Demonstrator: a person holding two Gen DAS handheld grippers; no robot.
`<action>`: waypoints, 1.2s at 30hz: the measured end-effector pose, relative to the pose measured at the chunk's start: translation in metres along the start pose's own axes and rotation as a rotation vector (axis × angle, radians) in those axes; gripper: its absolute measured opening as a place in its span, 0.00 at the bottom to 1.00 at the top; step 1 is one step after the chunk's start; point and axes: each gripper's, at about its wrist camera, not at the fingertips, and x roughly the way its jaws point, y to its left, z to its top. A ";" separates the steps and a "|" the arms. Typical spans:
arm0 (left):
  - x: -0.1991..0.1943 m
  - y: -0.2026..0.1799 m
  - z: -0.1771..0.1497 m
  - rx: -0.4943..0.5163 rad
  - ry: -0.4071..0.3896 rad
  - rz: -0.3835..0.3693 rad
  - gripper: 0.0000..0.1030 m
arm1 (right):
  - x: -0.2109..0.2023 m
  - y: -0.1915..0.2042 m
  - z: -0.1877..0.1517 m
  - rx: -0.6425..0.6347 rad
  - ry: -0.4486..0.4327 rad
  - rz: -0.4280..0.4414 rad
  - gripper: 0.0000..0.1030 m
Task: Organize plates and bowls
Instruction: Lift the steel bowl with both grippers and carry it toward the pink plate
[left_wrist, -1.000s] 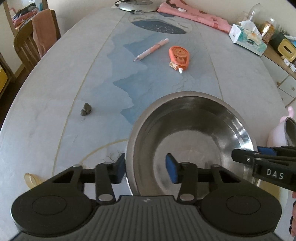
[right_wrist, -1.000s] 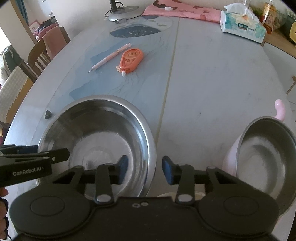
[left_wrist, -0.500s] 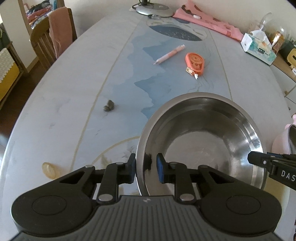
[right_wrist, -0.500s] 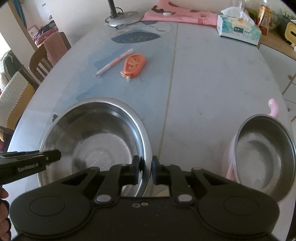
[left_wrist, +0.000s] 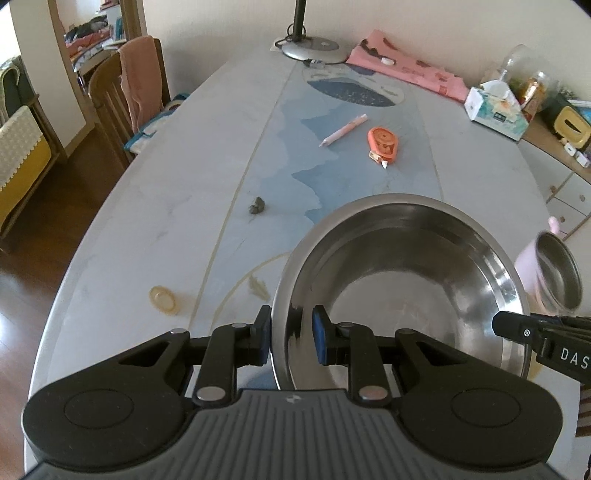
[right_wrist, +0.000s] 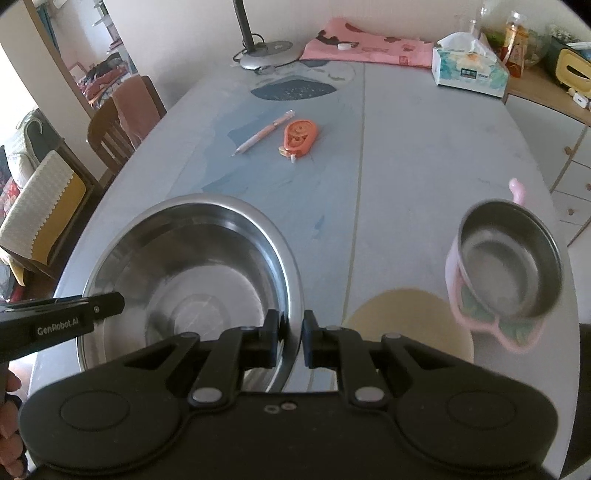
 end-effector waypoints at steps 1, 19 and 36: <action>-0.006 0.002 -0.005 0.005 -0.001 -0.001 0.21 | -0.004 0.003 -0.004 0.001 -0.002 -0.001 0.13; -0.076 0.042 -0.112 0.045 0.035 -0.008 0.22 | -0.066 0.052 -0.110 0.035 0.003 0.000 0.12; -0.099 0.085 -0.199 0.063 0.064 -0.006 0.21 | -0.068 0.086 -0.195 0.053 0.077 0.030 0.12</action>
